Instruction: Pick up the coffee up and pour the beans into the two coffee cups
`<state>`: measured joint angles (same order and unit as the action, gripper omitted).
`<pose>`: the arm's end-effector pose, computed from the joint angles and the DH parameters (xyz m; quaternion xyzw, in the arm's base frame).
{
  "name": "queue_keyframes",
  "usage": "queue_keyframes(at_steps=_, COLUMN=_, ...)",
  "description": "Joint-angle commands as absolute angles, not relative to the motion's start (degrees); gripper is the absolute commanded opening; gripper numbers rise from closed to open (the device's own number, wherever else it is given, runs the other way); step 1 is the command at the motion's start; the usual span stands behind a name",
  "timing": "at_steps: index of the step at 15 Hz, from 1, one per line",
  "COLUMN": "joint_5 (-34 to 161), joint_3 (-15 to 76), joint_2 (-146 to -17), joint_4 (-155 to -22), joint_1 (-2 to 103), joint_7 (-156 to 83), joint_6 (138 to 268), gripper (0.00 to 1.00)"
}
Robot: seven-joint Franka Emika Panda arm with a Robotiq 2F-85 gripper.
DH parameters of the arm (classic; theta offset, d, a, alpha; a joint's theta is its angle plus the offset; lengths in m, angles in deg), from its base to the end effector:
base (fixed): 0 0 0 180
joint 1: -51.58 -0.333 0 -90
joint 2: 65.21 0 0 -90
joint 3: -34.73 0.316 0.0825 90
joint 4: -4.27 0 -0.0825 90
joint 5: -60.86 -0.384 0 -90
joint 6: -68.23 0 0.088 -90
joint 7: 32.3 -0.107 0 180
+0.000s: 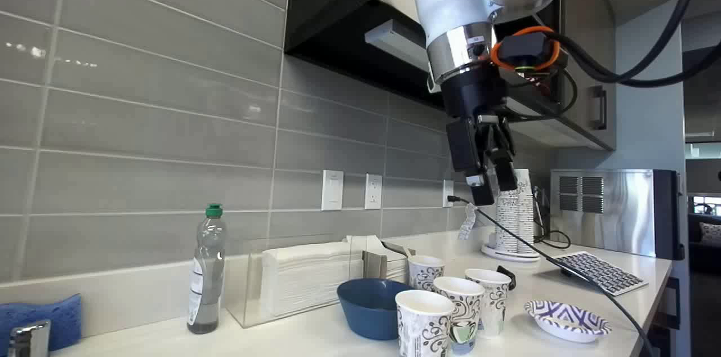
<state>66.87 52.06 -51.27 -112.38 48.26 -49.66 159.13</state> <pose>0.4337 0.1625 0.5288 0.9899 0.0269 -0.0742 0.1178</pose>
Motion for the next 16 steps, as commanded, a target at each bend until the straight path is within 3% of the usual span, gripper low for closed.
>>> queue_keyframes(at_steps=1, joint_5=67.25, joint_3=50.38, joint_2=-51.51, joint_4=-112.17, joint_1=46.31, joint_7=-50.06, joint_6=158.90, gripper=1.00)
queue_keyframes(at_steps=11, joint_5=67.25, joint_3=50.38, joint_2=-51.51, joint_4=-112.17, joint_1=46.31, joint_7=-50.06, joint_6=158.90, gripper=1.00)
queue_keyframes(at_steps=16, joint_5=65.11, joint_3=48.32, joint_2=-51.38, joint_4=-117.90, joint_1=47.89, joint_7=-60.72, joint_6=169.57, gripper=1.00)
